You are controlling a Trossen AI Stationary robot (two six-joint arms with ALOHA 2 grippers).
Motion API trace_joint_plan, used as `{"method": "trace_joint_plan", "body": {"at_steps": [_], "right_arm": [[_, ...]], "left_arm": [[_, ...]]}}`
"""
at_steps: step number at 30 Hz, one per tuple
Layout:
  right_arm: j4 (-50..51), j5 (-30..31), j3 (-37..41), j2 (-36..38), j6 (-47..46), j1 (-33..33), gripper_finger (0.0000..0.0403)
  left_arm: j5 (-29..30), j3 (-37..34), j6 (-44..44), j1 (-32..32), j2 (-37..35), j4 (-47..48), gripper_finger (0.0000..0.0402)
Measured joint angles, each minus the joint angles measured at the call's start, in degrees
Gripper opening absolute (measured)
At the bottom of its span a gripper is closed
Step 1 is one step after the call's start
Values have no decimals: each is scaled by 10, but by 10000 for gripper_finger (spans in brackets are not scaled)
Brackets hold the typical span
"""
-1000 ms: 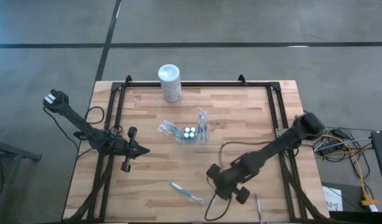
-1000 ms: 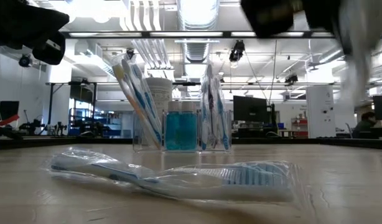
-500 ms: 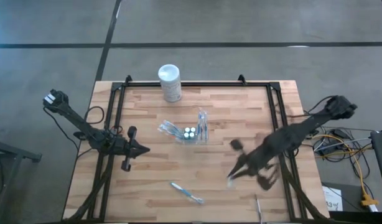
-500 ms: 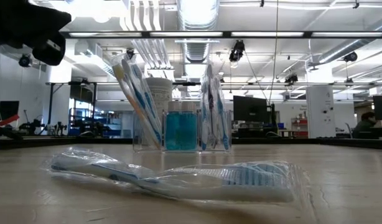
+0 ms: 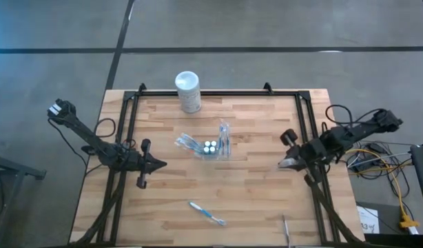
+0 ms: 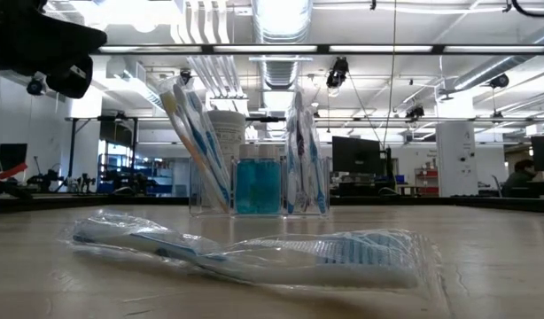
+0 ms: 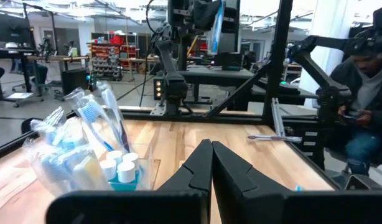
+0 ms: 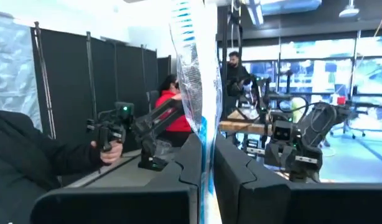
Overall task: Pick & Place toothbrushing station
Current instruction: Put the blue toothbrush into the transparent organizer
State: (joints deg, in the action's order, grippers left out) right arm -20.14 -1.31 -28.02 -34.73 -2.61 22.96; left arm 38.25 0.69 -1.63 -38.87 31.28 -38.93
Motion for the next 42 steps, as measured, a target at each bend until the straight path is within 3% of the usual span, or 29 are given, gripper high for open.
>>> {"method": "trace_joint_plan", "body": {"at_steps": [7,14,21,36,42], "right_arm": [[-70,49,103,81,-4,0,13],[-205,51,201,85,5,0,13],[-266,107,267,78,22,0,13],[-234,207,275,54,31,0,13],[-240,210,275,50,36,0,13]], "left_arm": [[34,0,-15,0,4,8,10],[53,0,-16,0,4,25,10],[52,0,-19,0,5,25,10],[52,0,-56,0,18,26,10],[70,0,-74,0,25,25,10]]}}
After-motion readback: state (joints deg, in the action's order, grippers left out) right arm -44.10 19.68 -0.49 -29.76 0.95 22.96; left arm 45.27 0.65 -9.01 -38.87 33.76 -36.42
